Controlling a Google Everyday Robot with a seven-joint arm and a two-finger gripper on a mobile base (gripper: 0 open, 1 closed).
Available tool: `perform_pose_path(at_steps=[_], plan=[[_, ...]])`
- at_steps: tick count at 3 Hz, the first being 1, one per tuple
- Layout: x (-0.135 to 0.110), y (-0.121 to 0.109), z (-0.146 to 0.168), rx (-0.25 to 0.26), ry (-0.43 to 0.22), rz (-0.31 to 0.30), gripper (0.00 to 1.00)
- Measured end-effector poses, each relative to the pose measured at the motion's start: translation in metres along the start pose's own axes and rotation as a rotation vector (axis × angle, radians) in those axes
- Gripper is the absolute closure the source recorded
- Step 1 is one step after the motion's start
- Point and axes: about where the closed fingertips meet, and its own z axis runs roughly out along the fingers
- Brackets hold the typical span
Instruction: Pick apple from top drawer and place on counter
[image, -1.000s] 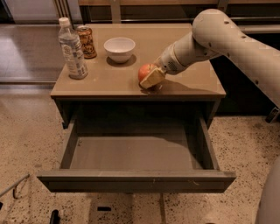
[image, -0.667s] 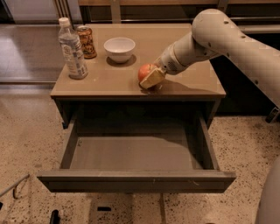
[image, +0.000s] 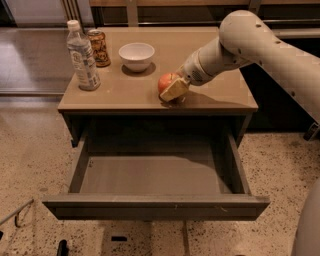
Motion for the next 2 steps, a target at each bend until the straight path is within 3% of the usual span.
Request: perform_pose_path(at_steps=[1, 2], plan=[[0.0, 0.0, 0.0, 0.0, 0.0, 0.0, 0.08], [0.0, 0.0, 0.0001, 0.0, 0.0, 0.0, 0.0]])
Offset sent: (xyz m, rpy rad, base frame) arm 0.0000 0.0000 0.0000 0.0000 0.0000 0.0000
